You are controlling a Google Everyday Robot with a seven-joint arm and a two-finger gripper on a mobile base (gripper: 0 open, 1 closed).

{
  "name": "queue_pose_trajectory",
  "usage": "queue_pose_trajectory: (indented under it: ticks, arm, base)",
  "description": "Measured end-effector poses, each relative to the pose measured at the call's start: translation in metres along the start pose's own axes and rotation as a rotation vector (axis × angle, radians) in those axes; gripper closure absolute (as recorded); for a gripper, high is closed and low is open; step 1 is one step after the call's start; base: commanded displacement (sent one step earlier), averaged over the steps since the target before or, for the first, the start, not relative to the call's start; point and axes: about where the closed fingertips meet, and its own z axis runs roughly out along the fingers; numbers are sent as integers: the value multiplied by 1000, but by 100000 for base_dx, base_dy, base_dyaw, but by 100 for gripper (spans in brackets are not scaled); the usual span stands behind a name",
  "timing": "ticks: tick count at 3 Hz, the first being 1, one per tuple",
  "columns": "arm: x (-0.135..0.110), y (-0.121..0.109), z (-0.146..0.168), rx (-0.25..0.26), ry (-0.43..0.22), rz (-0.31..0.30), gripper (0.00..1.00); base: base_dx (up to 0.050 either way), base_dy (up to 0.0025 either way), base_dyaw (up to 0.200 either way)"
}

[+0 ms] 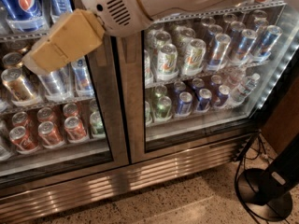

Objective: Open left fridge door

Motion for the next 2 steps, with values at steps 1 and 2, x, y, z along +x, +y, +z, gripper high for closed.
queue_pose_trajectory:
  ticks: [1,2]
  arm:
    - [0,0,0,0,0,0,0]
    - [4,0,2,-3,10,11,0]
  base:
    - [0,0,0]
    - [0,0,0]
